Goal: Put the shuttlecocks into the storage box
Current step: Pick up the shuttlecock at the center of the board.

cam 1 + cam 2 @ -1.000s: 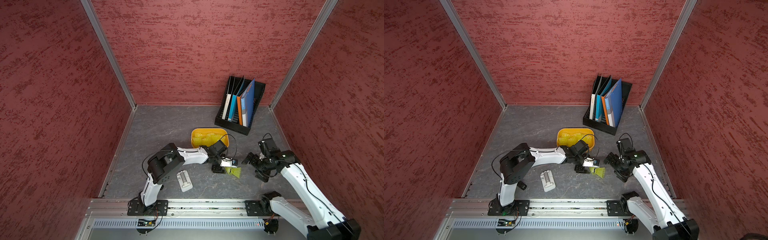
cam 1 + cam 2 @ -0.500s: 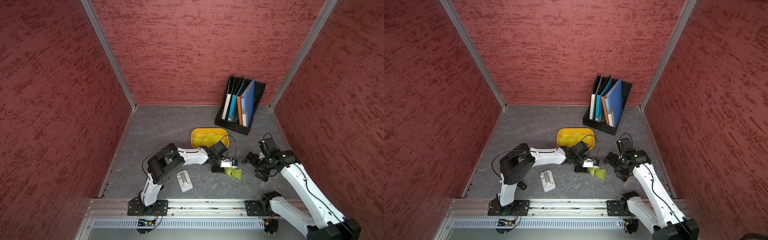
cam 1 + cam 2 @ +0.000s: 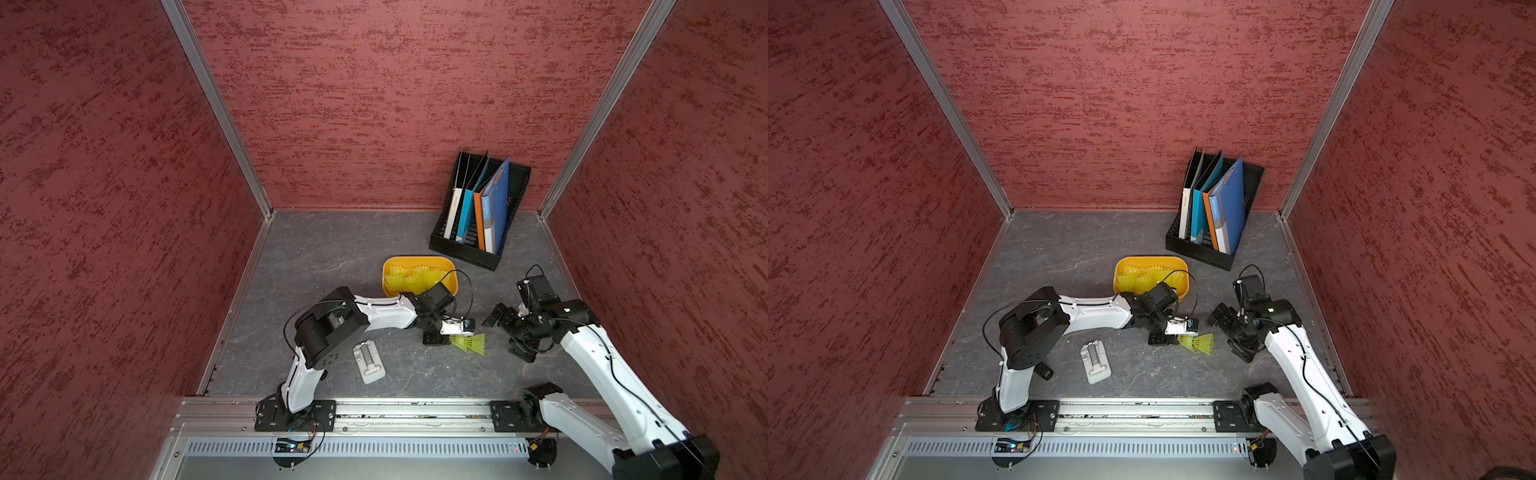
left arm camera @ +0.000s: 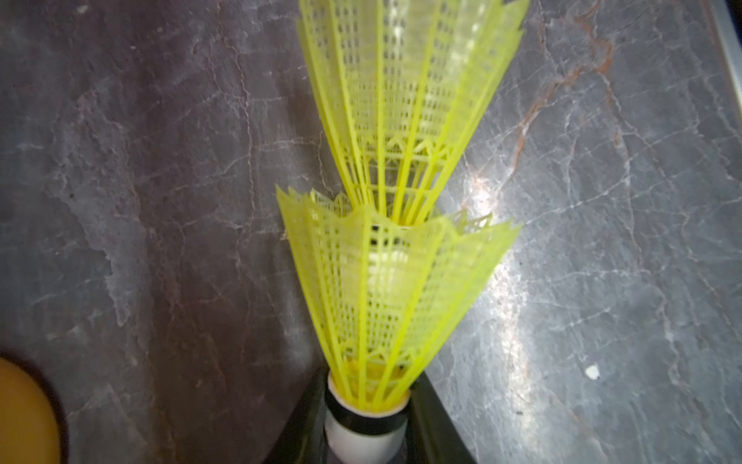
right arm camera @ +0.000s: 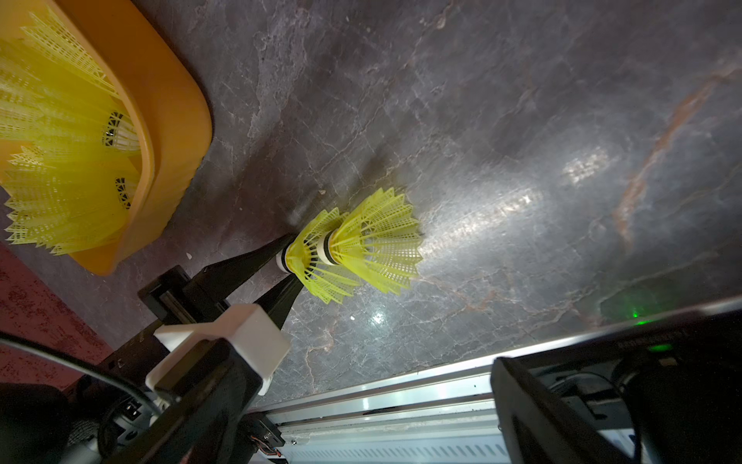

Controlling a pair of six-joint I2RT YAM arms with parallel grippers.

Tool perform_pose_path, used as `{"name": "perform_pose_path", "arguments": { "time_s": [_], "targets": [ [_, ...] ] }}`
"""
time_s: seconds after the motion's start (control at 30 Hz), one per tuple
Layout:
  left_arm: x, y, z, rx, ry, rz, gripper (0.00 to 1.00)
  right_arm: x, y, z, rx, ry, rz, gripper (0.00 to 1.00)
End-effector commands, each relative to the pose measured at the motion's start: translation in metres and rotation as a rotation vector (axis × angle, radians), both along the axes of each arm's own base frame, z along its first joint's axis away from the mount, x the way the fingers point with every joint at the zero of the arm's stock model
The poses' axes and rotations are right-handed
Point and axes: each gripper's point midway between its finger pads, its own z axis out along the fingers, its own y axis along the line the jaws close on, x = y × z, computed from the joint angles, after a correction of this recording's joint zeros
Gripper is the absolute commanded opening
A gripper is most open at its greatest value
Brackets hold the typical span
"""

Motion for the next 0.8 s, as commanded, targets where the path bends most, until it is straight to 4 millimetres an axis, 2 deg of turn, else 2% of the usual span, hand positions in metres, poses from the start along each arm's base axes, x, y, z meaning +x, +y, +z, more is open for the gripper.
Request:
{"name": "perform_pose_path", "arguments": {
  "time_s": [0.0,0.3,0.4,0.77],
  "targets": [
    [0.000,0.017,-0.001,0.052,0.008,0.043,0.28,0.007,0.001,0.006,0.008,-0.030,0.003,0.99],
    [-0.001,0.034,0.007,0.084,0.019,0.128,0.27,0.014,0.003,0.006,0.015,-0.042,0.003,0.99],
    [0.001,0.040,0.011,0.095,0.023,0.164,0.23,0.017,0.003,0.006,0.016,-0.047,0.007,0.99],
    [0.003,0.050,0.031,0.105,0.003,0.205,0.22,0.024,0.007,0.008,0.032,-0.064,0.009,0.99]
  ]
}}
